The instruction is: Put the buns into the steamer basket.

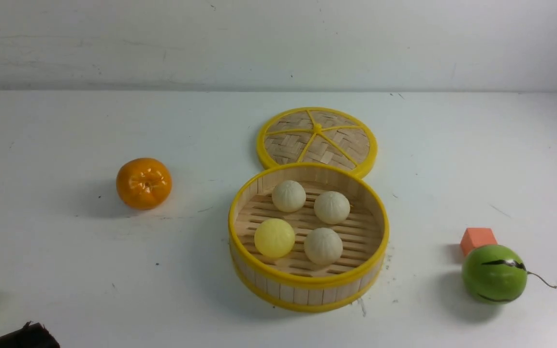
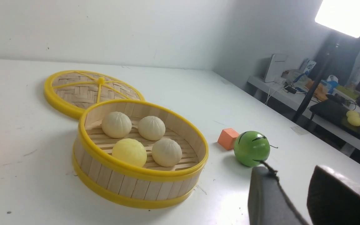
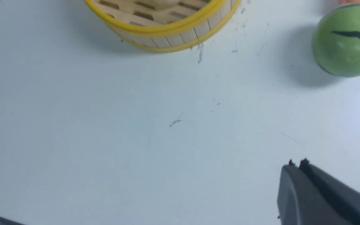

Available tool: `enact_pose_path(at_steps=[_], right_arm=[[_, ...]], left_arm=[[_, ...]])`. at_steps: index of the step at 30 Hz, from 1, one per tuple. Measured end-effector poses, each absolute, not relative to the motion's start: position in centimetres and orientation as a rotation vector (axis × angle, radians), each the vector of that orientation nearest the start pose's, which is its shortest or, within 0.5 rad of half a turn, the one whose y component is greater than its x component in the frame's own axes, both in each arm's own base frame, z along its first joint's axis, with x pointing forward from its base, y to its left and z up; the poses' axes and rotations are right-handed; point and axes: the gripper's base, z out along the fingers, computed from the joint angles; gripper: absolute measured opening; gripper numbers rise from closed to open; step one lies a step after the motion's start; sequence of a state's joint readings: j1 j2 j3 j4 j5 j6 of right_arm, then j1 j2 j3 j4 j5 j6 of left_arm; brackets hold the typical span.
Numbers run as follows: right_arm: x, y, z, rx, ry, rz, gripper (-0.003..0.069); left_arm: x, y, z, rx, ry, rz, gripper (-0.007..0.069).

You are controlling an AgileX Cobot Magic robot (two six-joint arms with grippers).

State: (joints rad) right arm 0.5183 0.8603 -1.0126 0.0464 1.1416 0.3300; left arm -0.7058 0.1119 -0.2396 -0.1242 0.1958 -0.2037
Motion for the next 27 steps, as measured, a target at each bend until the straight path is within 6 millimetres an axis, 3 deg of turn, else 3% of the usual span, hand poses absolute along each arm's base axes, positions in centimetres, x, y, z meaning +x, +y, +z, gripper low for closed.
enact_pose_path(at_steps=[8, 14, 17, 20, 23, 24, 27], right_arm=[[5.5, 3.0, 35.7, -0.214, 2.261, 0.442, -0.0009], [1.2, 0.1, 35.9, -0.223, 2.031, 0.435, -0.0006], [0.9, -0.5, 35.3, -0.202, 1.929, 0.404, -0.0006], [2.0, -0.5, 33.6, -0.14, 1.879, 0.288, -0.0003], [3.9, -0.4, 30.0, -0.011, 1.827, 0.119, -0.0002], [4.0, -0.4, 29.6, 0.003, 1.821, 0.107, -0.0002], [4.5, -0.6, 25.7, 0.076, 1.791, 0.022, -0.0001]], left_arm=[[4.0, -3.7, 27.0, 0.324, 1.578, -0.828, 0.0203], [4.0, -3.7, 27.0, 0.324, 1.578, -0.828, 0.0209], [4.0, -3.7, 27.0, 0.324, 1.578, -0.828, 0.0211], [4.0, -3.7, 27.0, 0.324, 1.578, -0.828, 0.0215], [4.0, -3.7, 27.0, 0.324, 1.578, -0.828, 0.0217], [4.0, -3.7, 27.0, 0.324, 1.578, -0.828, 0.0217], [4.0, -3.7, 27.0, 0.324, 1.578, -0.828, 0.0217]])
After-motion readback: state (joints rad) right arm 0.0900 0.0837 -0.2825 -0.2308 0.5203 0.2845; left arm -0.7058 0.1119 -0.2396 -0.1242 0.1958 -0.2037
